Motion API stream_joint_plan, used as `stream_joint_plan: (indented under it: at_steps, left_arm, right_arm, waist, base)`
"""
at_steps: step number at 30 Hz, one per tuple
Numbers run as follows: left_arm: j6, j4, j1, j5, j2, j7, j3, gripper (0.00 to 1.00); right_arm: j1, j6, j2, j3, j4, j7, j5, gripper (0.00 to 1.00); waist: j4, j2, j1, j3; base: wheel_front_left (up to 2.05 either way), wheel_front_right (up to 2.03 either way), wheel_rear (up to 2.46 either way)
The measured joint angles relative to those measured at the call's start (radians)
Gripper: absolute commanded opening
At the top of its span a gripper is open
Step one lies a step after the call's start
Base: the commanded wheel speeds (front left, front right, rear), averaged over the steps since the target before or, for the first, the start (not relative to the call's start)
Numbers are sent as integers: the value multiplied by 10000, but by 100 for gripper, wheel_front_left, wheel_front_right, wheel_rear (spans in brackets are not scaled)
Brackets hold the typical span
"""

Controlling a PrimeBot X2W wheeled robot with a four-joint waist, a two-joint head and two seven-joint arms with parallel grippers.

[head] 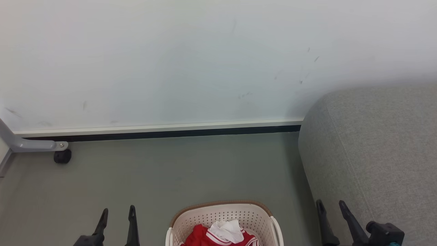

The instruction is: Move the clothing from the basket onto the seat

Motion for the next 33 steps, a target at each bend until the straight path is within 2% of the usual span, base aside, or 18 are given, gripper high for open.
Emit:
stream_joint_plan:
  at_steps: [16, 33]
  left_arm:
    - [345, 282, 194, 1542, -31, -491, -180, 100]
    - [330, 370, 194, 1676, -56, -491, -238, 100]
  right_arm:
    - [171, -169, -100, 508, -38, -520, -1774, 100]
    - [224, -153, -105, 428, 10, -522, -1795, 100]
  waist:
    - [12, 0, 0, -60]
    - [30, 0, 0, -111]
  base:
    - [0, 0, 0]
    - [0, 0, 0]
